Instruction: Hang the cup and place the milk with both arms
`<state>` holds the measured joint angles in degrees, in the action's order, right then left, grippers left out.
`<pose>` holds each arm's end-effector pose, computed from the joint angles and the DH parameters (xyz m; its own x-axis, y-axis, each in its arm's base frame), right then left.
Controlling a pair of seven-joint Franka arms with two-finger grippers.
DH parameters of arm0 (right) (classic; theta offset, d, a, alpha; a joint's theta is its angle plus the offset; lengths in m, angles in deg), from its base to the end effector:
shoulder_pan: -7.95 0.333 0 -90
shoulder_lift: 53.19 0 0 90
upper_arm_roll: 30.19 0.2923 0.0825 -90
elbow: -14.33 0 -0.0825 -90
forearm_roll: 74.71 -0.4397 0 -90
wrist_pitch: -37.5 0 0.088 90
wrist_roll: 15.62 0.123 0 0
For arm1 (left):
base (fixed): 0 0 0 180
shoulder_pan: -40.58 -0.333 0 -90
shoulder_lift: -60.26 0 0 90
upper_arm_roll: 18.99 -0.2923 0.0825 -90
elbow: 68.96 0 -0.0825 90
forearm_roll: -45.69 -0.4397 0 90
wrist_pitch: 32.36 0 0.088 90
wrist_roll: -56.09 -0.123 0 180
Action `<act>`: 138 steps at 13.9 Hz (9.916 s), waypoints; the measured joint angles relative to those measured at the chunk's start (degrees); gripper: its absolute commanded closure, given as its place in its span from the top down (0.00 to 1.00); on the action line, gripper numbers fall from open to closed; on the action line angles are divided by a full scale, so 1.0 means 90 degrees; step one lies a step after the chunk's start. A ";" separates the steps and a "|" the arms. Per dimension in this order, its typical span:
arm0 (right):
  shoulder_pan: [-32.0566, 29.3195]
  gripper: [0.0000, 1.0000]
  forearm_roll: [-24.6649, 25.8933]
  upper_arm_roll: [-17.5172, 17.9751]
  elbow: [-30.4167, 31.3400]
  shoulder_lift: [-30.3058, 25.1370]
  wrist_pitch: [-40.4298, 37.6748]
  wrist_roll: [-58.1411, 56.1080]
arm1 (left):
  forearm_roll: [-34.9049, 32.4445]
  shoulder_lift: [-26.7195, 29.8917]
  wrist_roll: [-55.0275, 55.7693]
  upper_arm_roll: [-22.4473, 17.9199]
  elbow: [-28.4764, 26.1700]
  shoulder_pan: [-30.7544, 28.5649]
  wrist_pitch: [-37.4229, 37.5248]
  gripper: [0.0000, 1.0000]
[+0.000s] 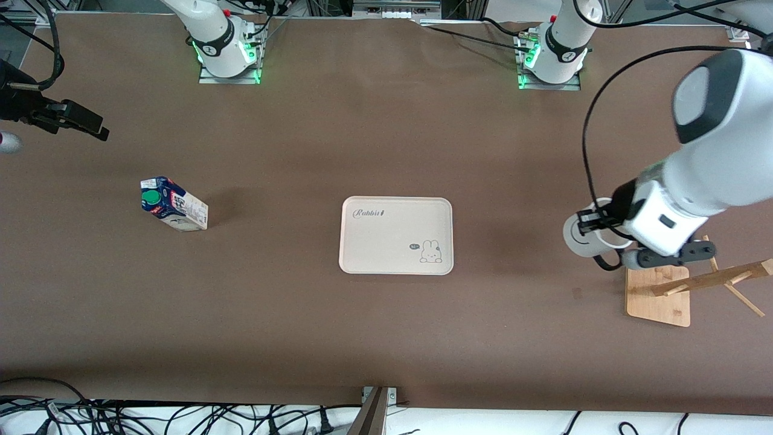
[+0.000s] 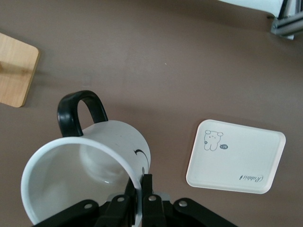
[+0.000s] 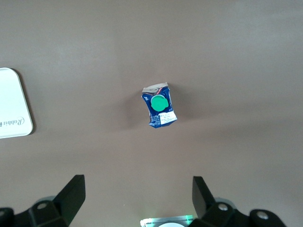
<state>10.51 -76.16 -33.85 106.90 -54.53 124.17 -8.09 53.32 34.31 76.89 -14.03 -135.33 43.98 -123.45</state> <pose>0.5949 -0.0085 0.5706 0.9855 -0.1484 -0.0824 -0.1502 -0.9885 -0.0161 0.7217 -0.1095 0.5021 0.9721 0.2207 -0.0793 0.2306 -0.9611 0.1518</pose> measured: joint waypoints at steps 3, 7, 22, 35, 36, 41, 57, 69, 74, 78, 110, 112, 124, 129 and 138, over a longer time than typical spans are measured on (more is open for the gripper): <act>0.0000 1.00 0.0000 0.0008 -0.0010 0.0001 -0.0018 0.0000 | 0.0038 -0.0016 -0.0696 -0.0001 0.0000 -0.0479 0.0015 0.00; -0.0003 1.00 0.0000 0.0011 -0.0011 0.0002 -0.0034 0.0000 | 0.0041 -0.0063 -0.1993 -0.0005 0.0000 -0.1035 0.0015 0.00; -0.0003 1.00 0.0000 0.0051 -0.0013 0.0005 -0.0037 0.0000 | 0.0194 -0.0157 -0.3535 -0.0004 0.0006 -0.2086 -0.0036 0.00; -0.0003 1.00 0.0000 0.0067 -0.0014 0.0005 -0.0041 0.0000 | 0.0858 -0.0044 -0.3865 0.0202 0.0166 -0.2106 0.0443 1.00; -0.0003 1.00 0.0000 0.0067 -0.0015 0.0005 -0.0041 0.0000 | 0.0823 0.0071 -0.3735 0.0201 0.0167 -0.1978 0.0569 1.00; -0.0003 1.00 0.0000 0.0071 -0.0015 0.0005 -0.0042 0.0000 | 0.0476 0.0298 -0.3442 0.0202 0.0167 -0.1410 0.0957 1.00; -0.0003 1.00 0.0000 0.0083 -0.0018 0.0005 -0.0044 0.0002 | -0.1081 0.0614 -0.3186 0.0184 0.0171 -0.0309 0.1399 1.00; -0.0003 1.00 0.0000 0.0086 -0.0022 0.0005 -0.0048 0.0037 | -0.0409 0.2042 -0.2703 -0.0811 -0.1691 0.0138 0.0489 1.00; -0.0003 1.00 0.0000 0.0086 -0.0022 0.0005 -0.0048 0.0040 | -0.0487 0.2186 -0.2616 -0.0849 -0.1936 0.0159 0.0425 1.00; -0.0003 1.00 0.0000 0.0086 -0.0022 0.0005 -0.0048 0.0041 | -0.0613 0.2257 -0.2605 -0.0860 -0.1999 0.0176 0.0420 1.00; -0.0003 1.00 0.0000 0.0091 -0.0022 0.0005 -0.0049 0.0041 | -0.0805 0.2420 -0.1731 -0.1025 -0.2110 0.0401 0.0027 1.00; -0.0003 1.00 0.0000 0.0091 -0.0022 0.0005 -0.0049 0.0041 | -0.0805 0.2423 -0.1731 -0.1025 -0.2111 0.0401 0.0005 1.00; -0.0003 1.00 0.0000 0.0092 -0.0022 0.0005 -0.0049 0.0041 | -0.0805 0.2423 -0.1731 -0.1018 -0.2133 0.0292 -0.0099 1.00; -0.0003 1.00 0.0000 0.0092 -0.0022 0.0005 -0.0048 0.0041 | -0.0805 0.2423 -0.1731 -0.1018 -0.2134 0.0292 -0.0113 1.00; -0.0003 1.00 0.0000 0.0092 -0.0022 0.0006 -0.0048 0.0041 | -0.0805 0.2422 -0.1725 -0.1018 -0.2180 0.0291 -0.0055 1.00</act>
<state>10.49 -76.16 -33.02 106.70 -54.48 123.73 -7.72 46.07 56.11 61.36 -23.20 -154.95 46.60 -123.95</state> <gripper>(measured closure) 0.000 0.000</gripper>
